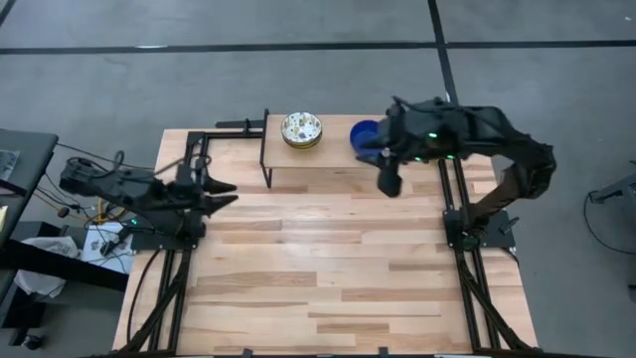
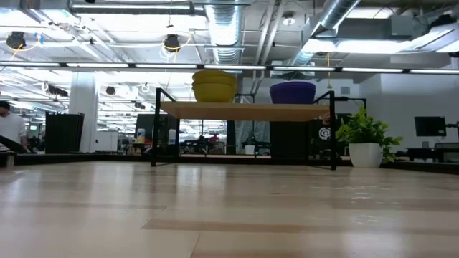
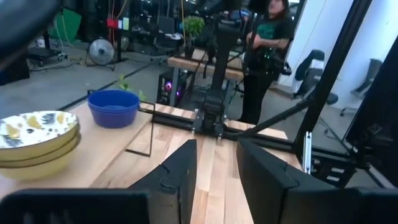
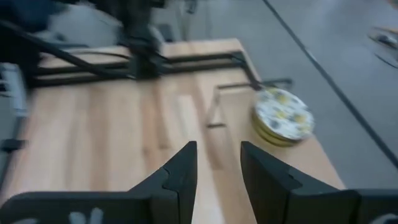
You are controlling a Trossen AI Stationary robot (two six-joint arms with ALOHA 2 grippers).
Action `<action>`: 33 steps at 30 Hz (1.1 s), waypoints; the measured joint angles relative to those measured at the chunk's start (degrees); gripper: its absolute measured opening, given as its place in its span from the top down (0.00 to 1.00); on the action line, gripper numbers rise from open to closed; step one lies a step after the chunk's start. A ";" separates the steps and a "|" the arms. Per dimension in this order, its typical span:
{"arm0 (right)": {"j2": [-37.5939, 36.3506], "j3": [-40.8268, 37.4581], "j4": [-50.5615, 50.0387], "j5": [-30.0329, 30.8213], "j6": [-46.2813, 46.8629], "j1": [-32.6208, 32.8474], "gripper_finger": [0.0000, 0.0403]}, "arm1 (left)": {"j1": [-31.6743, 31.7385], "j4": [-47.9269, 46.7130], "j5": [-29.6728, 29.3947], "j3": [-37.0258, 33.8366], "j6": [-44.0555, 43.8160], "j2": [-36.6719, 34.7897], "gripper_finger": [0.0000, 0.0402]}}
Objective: Pick & Place Mini bowls
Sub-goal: Return to Home Position
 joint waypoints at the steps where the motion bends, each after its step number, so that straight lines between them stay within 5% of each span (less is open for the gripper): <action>1: -0.75 0.00 0.26 -1.02 0.03 0.95 0.72 | 0.00 -1.04 -0.02 0.00 0.00 -1.26 0.72; 12: -6.10 0.00 1.80 -2.92 0.78 10.98 0.72 | 0.00 -8.62 0.00 -0.61 -2.05 -8.99 0.72; 23: -7.07 -0.75 4.11 -2.86 1.63 14.78 0.72 | 0.02 -7.48 -3.83 -17.37 -10.84 -19.33 0.72; 33: -18.20 -20.66 18.45 -2.89 3.41 14.37 0.72 | 0.00 -4.69 -4.16 -26.72 -18.37 -21.63 0.72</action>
